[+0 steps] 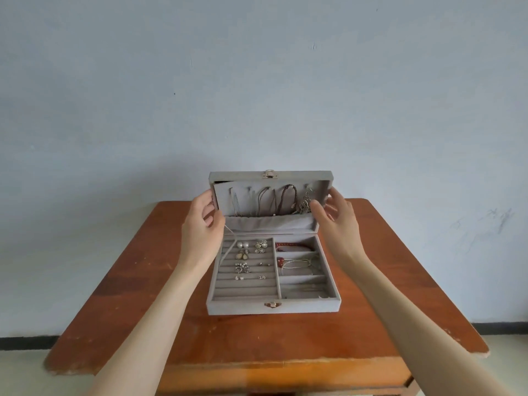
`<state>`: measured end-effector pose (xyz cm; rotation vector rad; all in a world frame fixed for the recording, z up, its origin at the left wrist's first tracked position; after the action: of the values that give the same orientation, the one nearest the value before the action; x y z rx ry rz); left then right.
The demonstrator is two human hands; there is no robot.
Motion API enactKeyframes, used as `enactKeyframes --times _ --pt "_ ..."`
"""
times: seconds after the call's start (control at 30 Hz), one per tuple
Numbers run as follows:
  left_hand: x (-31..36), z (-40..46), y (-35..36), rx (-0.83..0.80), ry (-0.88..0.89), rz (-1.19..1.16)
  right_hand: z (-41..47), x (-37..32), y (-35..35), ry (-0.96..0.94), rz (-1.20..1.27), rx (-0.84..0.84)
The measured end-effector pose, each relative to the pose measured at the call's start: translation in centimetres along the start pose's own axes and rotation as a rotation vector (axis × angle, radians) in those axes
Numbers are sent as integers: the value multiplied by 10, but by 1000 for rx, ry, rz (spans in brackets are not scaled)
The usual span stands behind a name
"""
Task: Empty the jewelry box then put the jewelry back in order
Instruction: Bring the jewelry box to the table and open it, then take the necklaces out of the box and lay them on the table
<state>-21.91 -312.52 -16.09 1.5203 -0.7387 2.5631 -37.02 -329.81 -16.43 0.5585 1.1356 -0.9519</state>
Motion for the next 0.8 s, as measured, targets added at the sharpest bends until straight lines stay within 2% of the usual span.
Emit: enactKeyframes --times 0.27,0.57,0.7,0.8 --pt "-12 39 20 -150 -83 -1 42 15 16 61 0 -5" --pt "-14 55 34 -229 -176 -50 67 25 15 129 46 -11" --pt "-16 57 33 -276 -156 22 73 24 13 139 30 -21" --pt "-16 63 26 -247 -63 200 72 23 15 133 -23 -30"
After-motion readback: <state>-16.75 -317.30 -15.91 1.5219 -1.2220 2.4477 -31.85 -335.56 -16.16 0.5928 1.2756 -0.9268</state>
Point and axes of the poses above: each hand's wrist, its own z-axis towards the middle knuckle, its own y-axis out of the palm, x = y × z, the point moved 2 cm from there along z, towards the middle knuckle, and after that the axes turned 10 degrees about z, right-handed, at the moved point
